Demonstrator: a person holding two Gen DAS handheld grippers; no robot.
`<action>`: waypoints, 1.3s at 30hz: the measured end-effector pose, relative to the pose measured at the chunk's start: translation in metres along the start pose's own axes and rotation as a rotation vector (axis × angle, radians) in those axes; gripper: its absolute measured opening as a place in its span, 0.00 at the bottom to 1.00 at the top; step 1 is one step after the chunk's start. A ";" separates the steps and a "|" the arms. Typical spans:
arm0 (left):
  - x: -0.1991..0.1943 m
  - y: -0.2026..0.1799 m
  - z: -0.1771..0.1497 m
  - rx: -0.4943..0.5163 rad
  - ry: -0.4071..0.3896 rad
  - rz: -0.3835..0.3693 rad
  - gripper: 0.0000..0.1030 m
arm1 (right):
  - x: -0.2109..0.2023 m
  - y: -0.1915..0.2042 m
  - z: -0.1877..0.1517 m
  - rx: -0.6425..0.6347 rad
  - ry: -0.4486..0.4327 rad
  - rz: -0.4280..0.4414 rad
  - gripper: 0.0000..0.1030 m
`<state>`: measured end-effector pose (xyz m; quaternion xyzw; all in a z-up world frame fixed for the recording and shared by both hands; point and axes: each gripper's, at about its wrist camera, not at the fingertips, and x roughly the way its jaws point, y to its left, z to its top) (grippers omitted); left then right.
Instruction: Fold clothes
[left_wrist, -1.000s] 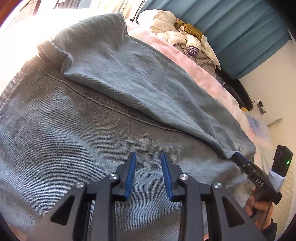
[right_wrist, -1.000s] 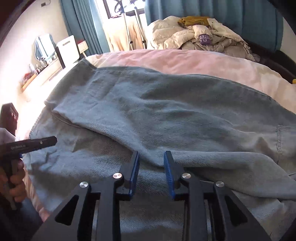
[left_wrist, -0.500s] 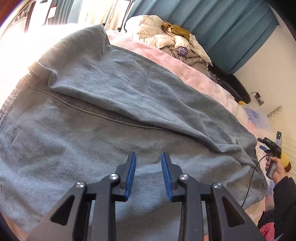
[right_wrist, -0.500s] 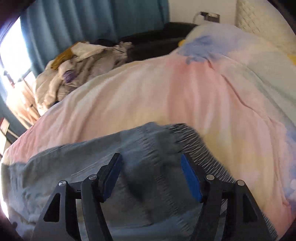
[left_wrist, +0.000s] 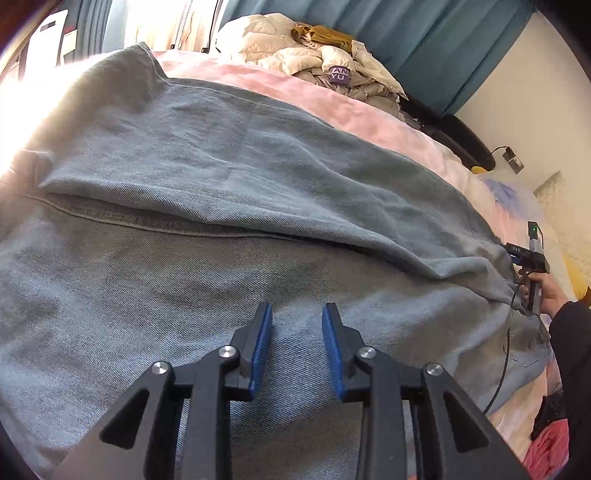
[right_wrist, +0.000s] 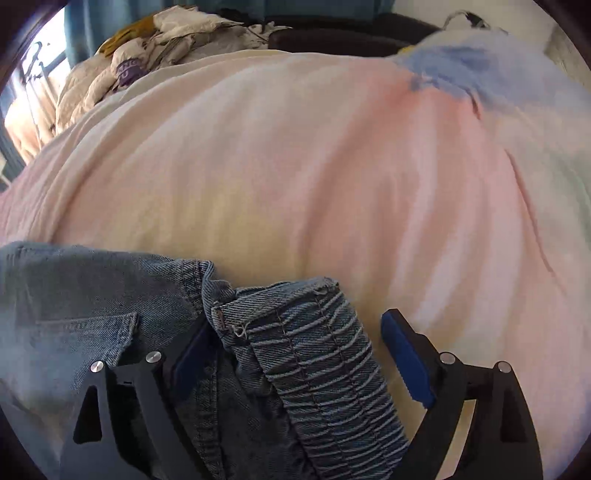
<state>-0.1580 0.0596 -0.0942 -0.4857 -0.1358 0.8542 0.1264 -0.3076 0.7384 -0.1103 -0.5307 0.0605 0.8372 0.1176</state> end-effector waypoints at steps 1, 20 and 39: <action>-0.001 0.000 0.000 0.000 -0.003 -0.001 0.28 | -0.002 -0.002 -0.001 0.028 0.005 0.008 0.80; -0.022 0.002 -0.001 -0.011 -0.050 -0.007 0.28 | -0.070 0.014 0.008 0.028 -0.145 -0.359 0.33; -0.042 0.021 0.006 -0.112 -0.071 -0.013 0.28 | -0.124 0.033 -0.059 0.134 -0.215 -0.171 0.63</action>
